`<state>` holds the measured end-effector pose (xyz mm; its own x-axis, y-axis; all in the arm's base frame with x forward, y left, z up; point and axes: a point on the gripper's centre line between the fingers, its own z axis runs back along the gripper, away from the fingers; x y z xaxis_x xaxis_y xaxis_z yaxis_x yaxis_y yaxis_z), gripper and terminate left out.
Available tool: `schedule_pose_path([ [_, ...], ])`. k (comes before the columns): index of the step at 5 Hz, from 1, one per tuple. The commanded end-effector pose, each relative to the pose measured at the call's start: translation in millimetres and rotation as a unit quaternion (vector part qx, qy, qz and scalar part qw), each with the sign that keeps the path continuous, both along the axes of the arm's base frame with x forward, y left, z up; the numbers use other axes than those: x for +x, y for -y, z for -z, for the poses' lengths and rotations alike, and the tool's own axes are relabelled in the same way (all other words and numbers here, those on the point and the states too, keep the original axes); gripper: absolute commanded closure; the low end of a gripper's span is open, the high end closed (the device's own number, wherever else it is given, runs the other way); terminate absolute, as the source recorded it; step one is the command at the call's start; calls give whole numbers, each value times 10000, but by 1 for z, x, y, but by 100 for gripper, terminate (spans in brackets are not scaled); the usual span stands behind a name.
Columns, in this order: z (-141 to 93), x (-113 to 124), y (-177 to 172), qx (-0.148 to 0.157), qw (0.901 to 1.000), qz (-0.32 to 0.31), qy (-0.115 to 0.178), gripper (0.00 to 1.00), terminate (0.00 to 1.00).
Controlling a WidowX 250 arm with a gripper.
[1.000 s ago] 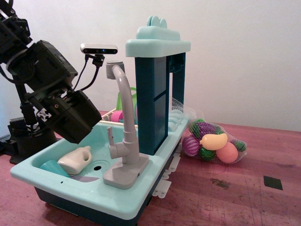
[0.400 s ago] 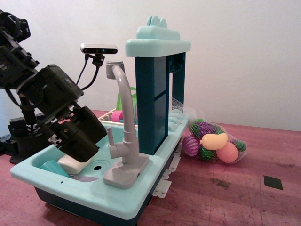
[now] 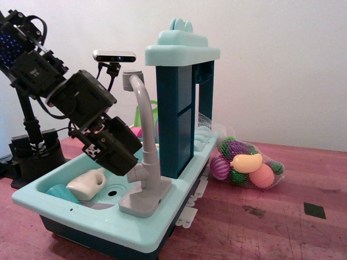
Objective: Turn lever vertical to front
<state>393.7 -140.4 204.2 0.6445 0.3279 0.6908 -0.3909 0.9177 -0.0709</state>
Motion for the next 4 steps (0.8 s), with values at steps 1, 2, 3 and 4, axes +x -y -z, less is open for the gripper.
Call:
schedule_pose_path([
  [1, -11, 16, -12, -47, 9997, 61, 231, 0, 0],
  [2, -6, 18, -11, -97, 9996, 133, 218, 0, 0],
  [3, -1, 9, -10, -193, 9995, 129, 206, 0, 0],
  [4, 4, -3, -12, -255, 9994, 125, 189, 0, 0],
])
